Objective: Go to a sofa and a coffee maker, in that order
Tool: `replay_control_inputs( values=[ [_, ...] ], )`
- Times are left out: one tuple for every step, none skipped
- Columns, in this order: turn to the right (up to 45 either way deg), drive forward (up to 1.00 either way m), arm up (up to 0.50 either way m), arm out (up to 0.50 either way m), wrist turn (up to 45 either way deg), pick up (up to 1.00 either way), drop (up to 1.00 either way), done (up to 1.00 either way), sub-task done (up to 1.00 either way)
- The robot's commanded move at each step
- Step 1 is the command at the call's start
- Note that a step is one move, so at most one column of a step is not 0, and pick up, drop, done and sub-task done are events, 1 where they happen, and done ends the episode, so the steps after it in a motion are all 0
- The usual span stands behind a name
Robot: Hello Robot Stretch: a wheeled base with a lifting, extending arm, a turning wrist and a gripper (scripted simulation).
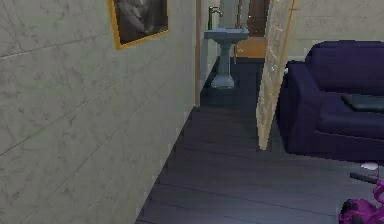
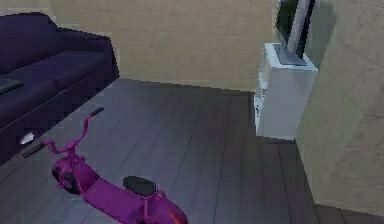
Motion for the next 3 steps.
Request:
replay_control_inputs(
  values=[
    [21.0, 0.0, 0.0, 0.0, 0.0, 0.0, 0.0, 0.0, 0.0],
    [0.0, 1.0, 0.0, 0.0, 0.0, 0.0, 0.0, 0.0, 0.0],
    [6.0, 0.0, 0.0, 0.0, 0.0, 0.0, 0.0, 0.0, 0.0]
  ],
)
